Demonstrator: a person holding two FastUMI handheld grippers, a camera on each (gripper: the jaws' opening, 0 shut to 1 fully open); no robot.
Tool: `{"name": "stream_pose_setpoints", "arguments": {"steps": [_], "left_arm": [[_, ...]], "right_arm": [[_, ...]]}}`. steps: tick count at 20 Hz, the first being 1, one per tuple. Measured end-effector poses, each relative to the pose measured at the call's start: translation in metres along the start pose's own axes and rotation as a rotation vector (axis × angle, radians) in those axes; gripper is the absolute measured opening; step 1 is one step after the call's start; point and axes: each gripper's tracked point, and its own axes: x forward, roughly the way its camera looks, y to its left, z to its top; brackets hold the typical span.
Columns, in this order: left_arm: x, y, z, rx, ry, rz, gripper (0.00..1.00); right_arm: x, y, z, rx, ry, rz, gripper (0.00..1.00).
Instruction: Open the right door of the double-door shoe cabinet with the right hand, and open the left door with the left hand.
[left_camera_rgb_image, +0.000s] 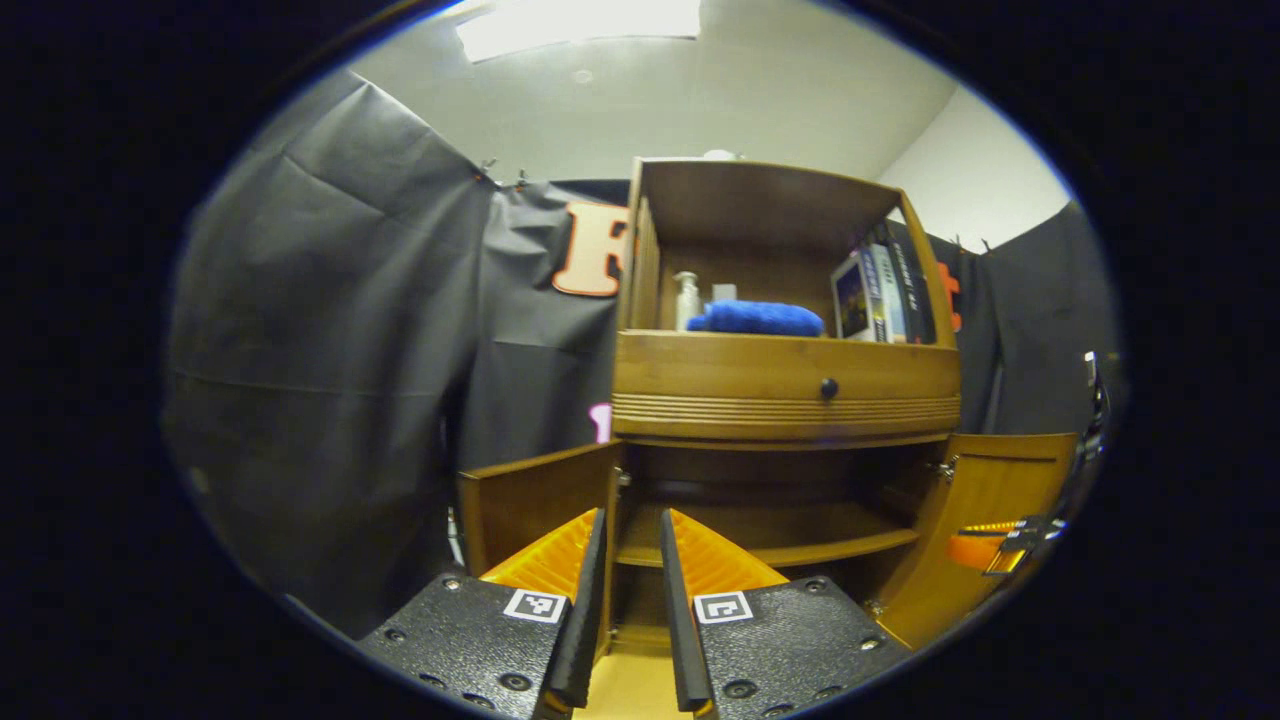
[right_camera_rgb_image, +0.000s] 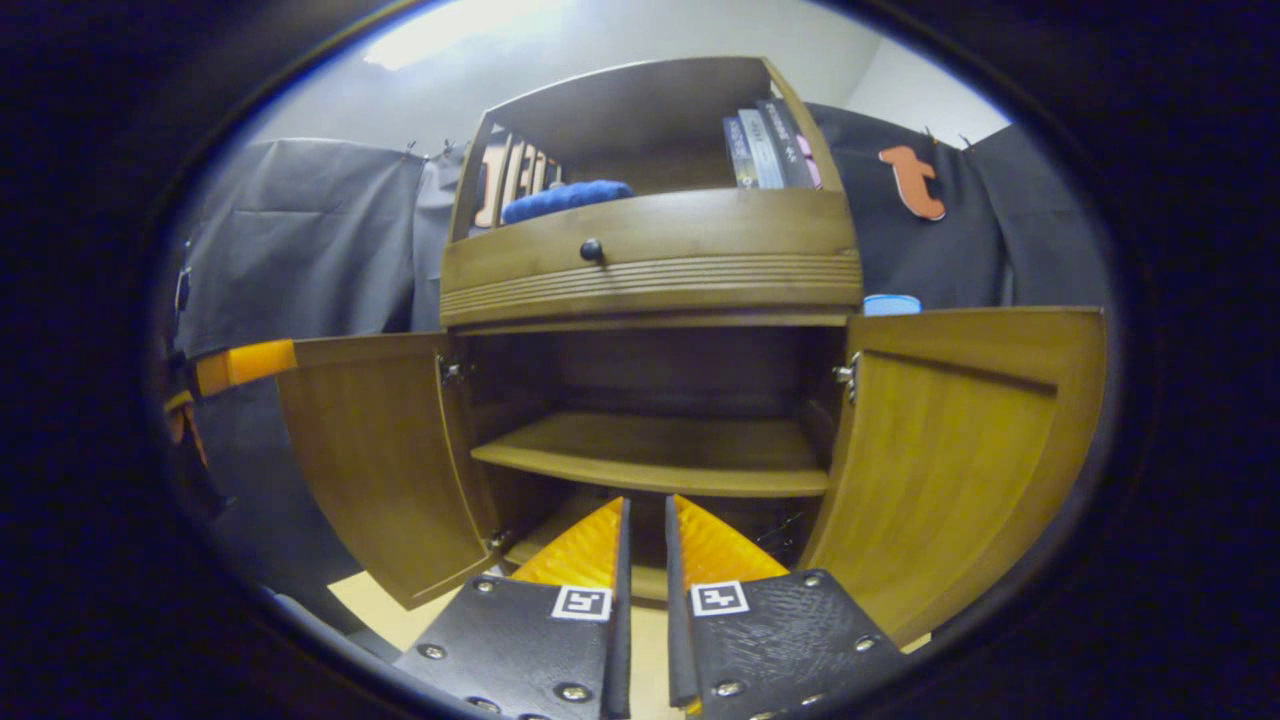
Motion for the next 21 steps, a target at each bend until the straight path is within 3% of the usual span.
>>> {"name": "stream_pose_setpoints", "arguments": {"steps": [1, 2, 5, 6, 8, 14, 15, 16, 21], "left_arm": [[0.006, -0.016, -0.008, 0.000, 0.018, -0.041, 0.25], [0.010, -0.032, -0.014, -0.004, 0.030, -0.081, 0.33], [0.024, -0.077, -0.032, -0.042, 0.069, -0.207, 0.27], [0.028, -0.090, -0.036, -0.055, 0.079, -0.243, 0.33], [0.035, -0.109, -0.041, -0.066, 0.096, -0.304, 0.33], [0.046, -0.135, -0.048, -0.033, 0.101, -0.392, 0.33], [0.048, -0.134, -0.049, -0.033, 0.104, -0.392, 0.33], [0.049, -0.137, -0.051, -0.035, 0.103, -0.394, 0.40], [0.046, -0.144, -0.049, -0.023, 0.091, -0.406, 0.97]], "right_arm": [[-0.002, -0.002, 0.007, 0.001, -0.016, -0.012, 0.15], [-0.006, -0.004, 0.012, -0.002, -0.027, -0.028, 0.15], [-0.016, -0.010, 0.024, -0.025, -0.053, -0.082, 0.15], [-0.019, -0.012, 0.025, -0.029, -0.058, -0.098, 0.15], [-0.025, -0.015, 0.027, -0.029, -0.066, -0.133, 0.15], [-0.043, -0.025, 0.034, -0.016, -0.090, -0.217, 0.17], [-0.046, -0.025, 0.034, -0.014, -0.093, -0.223, 0.22], [-0.050, -0.024, 0.035, -0.012, -0.093, -0.226, 0.25], [-0.057, -0.023, 0.033, -0.015, -0.101, -0.233, 0.85]]}}
